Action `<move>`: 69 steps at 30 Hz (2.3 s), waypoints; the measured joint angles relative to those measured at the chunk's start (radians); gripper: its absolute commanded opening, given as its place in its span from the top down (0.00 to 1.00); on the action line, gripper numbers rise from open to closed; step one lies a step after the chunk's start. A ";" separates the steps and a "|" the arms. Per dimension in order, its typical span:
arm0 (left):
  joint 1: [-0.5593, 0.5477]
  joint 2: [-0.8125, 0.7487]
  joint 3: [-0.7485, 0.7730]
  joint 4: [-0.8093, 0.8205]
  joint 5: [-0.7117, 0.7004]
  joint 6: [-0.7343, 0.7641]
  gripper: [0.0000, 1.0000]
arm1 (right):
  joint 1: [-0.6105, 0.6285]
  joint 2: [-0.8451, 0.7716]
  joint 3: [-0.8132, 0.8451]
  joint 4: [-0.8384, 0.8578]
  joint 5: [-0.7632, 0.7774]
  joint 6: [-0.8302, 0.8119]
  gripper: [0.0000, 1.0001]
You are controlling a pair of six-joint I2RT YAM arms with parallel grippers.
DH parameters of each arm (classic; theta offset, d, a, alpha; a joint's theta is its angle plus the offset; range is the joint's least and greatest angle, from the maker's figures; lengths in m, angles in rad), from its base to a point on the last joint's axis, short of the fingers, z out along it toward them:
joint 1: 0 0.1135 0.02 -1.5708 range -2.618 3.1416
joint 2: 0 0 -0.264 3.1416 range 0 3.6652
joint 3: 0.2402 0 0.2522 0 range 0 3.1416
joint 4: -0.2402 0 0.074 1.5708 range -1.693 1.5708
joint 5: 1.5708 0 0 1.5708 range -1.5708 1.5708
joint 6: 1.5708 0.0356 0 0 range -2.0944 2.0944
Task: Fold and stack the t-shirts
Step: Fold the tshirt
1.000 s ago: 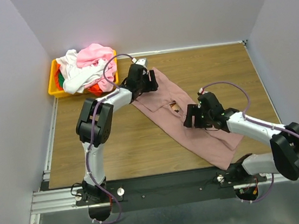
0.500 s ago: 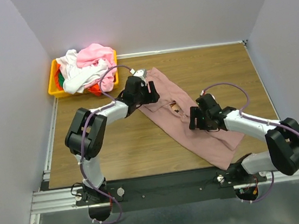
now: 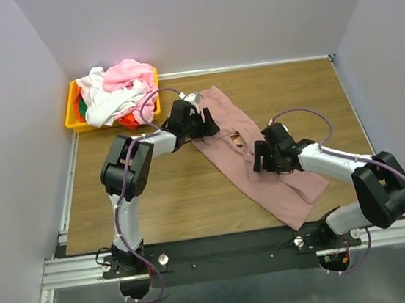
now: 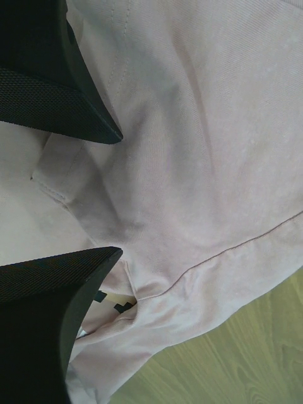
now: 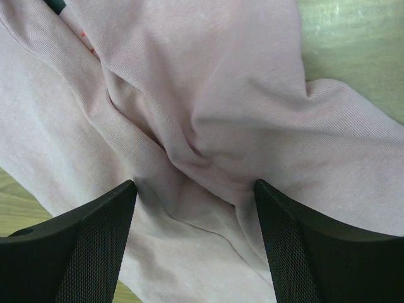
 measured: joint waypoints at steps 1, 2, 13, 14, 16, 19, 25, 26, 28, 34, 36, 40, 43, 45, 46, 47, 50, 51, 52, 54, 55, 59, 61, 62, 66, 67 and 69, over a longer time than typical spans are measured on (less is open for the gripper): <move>0.007 0.010 0.015 -0.003 0.008 0.000 0.25 | 0.000 0.006 0.006 -0.001 0.000 0.000 0.18; 0.012 0.016 0.026 -0.008 0.013 0.000 0.25 | 0.000 0.020 0.018 -0.001 0.000 0.000 0.18; 0.062 0.117 0.203 -0.092 0.053 0.015 0.25 | 0.001 0.098 0.091 0.000 -0.001 0.001 0.18; 0.064 0.125 0.217 -0.097 0.055 0.016 0.26 | 0.001 0.098 0.091 0.000 -0.001 0.001 0.17; 0.067 0.140 0.245 -0.114 0.059 0.025 0.25 | 0.006 0.098 0.091 0.000 -0.001 0.005 0.18; 0.067 0.142 0.254 -0.129 0.061 0.038 0.26 | 0.016 0.094 0.090 0.000 -0.002 0.014 0.18; 0.068 0.115 0.239 -0.150 0.045 0.077 0.25 | 0.026 0.044 0.041 0.003 -0.002 0.038 0.18; 0.067 0.099 0.224 -0.151 0.040 0.081 0.25 | 0.027 0.037 0.035 0.004 -0.002 0.043 0.18; 0.061 0.048 0.181 -0.156 0.017 0.092 0.26 | 0.037 0.027 0.023 0.010 0.000 0.053 0.18; 0.047 -0.099 0.084 -0.151 -0.024 0.104 0.26 | 0.110 0.023 0.018 0.015 0.016 0.087 0.17; 0.036 -0.134 0.042 -0.128 -0.031 0.106 0.26 | 0.140 0.027 0.019 0.017 0.026 0.100 0.18; 0.025 -0.148 -0.023 -0.112 -0.033 0.105 0.26 | 0.193 0.042 0.030 0.022 0.044 0.124 0.17; 0.024 -0.143 -0.058 -0.113 -0.032 0.102 0.26 | 0.229 0.052 0.039 0.025 0.053 0.144 0.18; 0.024 -0.126 -0.062 -0.104 -0.032 0.101 0.26 | 0.253 0.059 0.045 0.027 0.061 0.159 0.17; 0.024 -0.116 -0.062 -0.094 -0.031 0.100 0.26 | 0.261 0.060 0.046 0.028 0.063 0.164 0.17; 0.024 -0.108 -0.061 -0.086 -0.030 0.098 0.27 | 0.273 0.062 0.047 0.029 0.065 0.173 0.17; 0.024 -0.056 -0.048 -0.064 -0.022 0.095 0.27 | 0.297 0.062 0.047 0.030 0.071 0.192 0.17; 0.025 -0.043 -0.030 -0.056 -0.016 0.095 0.27 | 0.310 0.062 0.047 0.031 0.074 0.201 0.17; 0.025 -0.036 -0.023 -0.053 -0.015 0.094 0.27 | 0.319 0.062 0.047 0.031 0.075 0.206 0.17; 0.025 -0.011 0.003 -0.045 -0.011 0.093 0.27 | 0.338 0.064 0.047 0.032 0.080 0.220 0.17; 0.025 -0.001 0.015 -0.042 -0.010 0.093 0.27 | 0.350 0.065 0.048 0.035 0.080 0.227 0.17; 0.025 0.042 0.069 -0.032 0.001 0.093 0.27 | 0.379 0.077 0.056 0.049 0.080 0.251 0.18; 0.025 0.056 0.091 -0.035 0.005 0.092 0.27 | 0.384 0.085 0.061 0.059 0.081 0.259 0.17; 0.026 0.063 0.103 -0.038 0.007 0.092 0.27 | 0.387 0.091 0.064 0.063 0.081 0.263 0.17; 0.030 0.087 0.140 -0.050 0.013 0.090 0.27 | 0.388 0.119 0.092 0.068 0.081 0.270 0.17; 0.031 0.092 0.149 -0.052 0.013 0.090 0.27 | 0.389 0.126 0.098 0.069 0.081 0.270 0.17; 0.035 0.096 0.160 -0.062 0.013 0.090 0.27 | 0.391 0.138 0.111 0.071 0.081 0.269 0.17</move>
